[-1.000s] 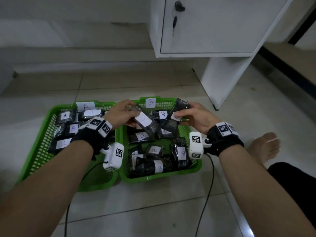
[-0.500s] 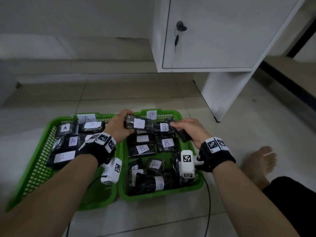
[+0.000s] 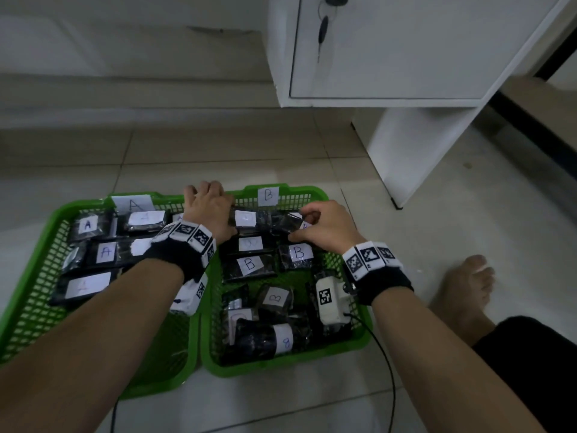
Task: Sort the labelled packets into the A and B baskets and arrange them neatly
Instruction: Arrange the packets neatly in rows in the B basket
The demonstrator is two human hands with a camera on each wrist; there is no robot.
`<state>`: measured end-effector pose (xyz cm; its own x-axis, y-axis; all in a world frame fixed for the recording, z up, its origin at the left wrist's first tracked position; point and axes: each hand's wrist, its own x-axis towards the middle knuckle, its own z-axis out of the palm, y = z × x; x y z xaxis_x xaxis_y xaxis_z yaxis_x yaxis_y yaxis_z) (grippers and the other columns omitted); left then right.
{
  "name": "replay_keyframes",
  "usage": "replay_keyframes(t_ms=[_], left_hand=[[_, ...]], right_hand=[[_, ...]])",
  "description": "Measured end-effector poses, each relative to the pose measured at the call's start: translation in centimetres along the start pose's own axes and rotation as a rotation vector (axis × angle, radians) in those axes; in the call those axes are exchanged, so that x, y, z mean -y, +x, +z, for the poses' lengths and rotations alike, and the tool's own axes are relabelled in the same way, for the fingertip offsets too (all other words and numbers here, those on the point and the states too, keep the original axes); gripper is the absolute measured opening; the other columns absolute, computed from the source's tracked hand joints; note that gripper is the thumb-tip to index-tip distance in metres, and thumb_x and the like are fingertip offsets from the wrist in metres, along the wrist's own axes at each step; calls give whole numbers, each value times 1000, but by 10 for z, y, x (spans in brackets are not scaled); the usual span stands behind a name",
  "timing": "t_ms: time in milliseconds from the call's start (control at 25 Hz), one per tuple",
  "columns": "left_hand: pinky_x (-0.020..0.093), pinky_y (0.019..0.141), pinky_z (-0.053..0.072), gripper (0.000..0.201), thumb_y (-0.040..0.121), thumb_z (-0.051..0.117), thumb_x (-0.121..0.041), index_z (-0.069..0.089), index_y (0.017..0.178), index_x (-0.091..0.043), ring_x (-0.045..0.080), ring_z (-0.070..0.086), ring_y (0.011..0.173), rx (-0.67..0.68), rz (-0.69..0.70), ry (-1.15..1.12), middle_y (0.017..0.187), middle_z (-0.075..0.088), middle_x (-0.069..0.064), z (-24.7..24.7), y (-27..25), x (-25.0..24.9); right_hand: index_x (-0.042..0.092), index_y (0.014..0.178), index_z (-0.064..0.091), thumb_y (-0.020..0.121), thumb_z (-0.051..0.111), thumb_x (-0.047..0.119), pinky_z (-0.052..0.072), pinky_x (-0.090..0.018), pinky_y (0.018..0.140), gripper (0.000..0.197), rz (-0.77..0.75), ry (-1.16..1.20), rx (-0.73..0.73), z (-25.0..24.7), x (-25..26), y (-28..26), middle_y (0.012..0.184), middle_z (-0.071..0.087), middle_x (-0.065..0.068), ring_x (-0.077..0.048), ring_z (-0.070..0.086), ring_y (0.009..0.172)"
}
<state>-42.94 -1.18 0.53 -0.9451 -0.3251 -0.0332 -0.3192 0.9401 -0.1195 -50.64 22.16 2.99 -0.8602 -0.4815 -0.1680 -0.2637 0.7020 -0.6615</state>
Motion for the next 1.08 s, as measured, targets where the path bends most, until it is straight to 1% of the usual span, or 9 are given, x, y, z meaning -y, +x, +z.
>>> replay_keyframes(t_ms=[160, 280, 360, 440, 480, 560, 680, 920, 1080], left_hand=[[41, 98, 44, 46, 76, 72, -28, 60, 120, -20, 26, 49, 116, 4, 104, -78, 124, 52, 6, -3, -6, -4], [38, 88, 55, 22, 84, 60, -19, 70, 103, -14, 24, 64, 96, 281, 198, -155, 110, 65, 6, -3, -10, -8], [37, 102, 44, 23, 86, 54, -23, 68, 101, -13, 23, 62, 100, 397, 241, -55, 108, 64, 5, 3, -14, -11], [37, 115, 25, 31, 87, 52, -24, 66, 114, -17, 21, 52, 117, 425, 268, -5, 122, 54, 4, 8, -17, -10], [38, 117, 21, 35, 87, 52, -22, 65, 120, -21, 21, 48, 123, 417, 283, -20, 127, 52, 3, 7, -18, -8], [39, 114, 29, 40, 83, 54, -11, 67, 119, -24, 23, 49, 122, 294, 273, -164, 128, 56, 2, 0, -20, 2], [40, 103, 43, 42, 78, 52, 2, 68, 109, -21, 25, 53, 118, 97, 180, -396, 127, 61, 3, -20, -26, 21], [39, 108, 37, 43, 77, 51, 4, 69, 107, -21, 24, 48, 122, 130, 157, -453, 126, 61, 2, -21, -51, 28], [33, 95, 46, 33, 80, 57, -6, 71, 104, -24, 20, 57, 109, 110, 243, -510, 112, 66, 0, -23, -60, 12]], right_hand=[[16, 113, 73, 64, 94, 30, 56, -28, 89, 56, -44, -114, 10, 5, 3, 6, 111, 72, 4, -11, 66, 98], [19, 110, 75, 66, 94, 29, 55, -31, 93, 49, -46, -156, 4, 9, 3, 5, 114, 72, 6, -10, 66, 102], [22, 110, 75, 68, 93, 28, 54, -29, 93, 47, -49, -179, 10, 14, 5, 3, 116, 72, 7, -10, 65, 104], [22, 110, 75, 69, 92, 27, 53, -29, 93, 45, -86, -234, 52, 23, 11, 0, 117, 71, 6, -12, 65, 105], [22, 109, 75, 68, 92, 28, 52, -33, 95, 45, -115, -283, 82, 29, 16, -1, 116, 72, 5, -15, 65, 106], [23, 108, 75, 68, 91, 30, 49, -41, 99, 44, -184, -408, 143, 43, 30, 1, 115, 71, 2, -21, 62, 109], [22, 107, 73, 76, 84, 27, 46, -40, 100, 34, -289, -521, 182, 63, 51, 8, 112, 69, -2, -24, 58, 111], [11, 120, 73, 77, 87, 20, 52, -38, 98, 46, -288, -457, 346, 84, 70, 17, 120, 68, -10, -27, 63, 112], [16, 116, 74, 75, 88, 16, 48, -29, 87, 44, -269, -263, 247, 52, 73, 15, 119, 70, -3, -19, 65, 105]])
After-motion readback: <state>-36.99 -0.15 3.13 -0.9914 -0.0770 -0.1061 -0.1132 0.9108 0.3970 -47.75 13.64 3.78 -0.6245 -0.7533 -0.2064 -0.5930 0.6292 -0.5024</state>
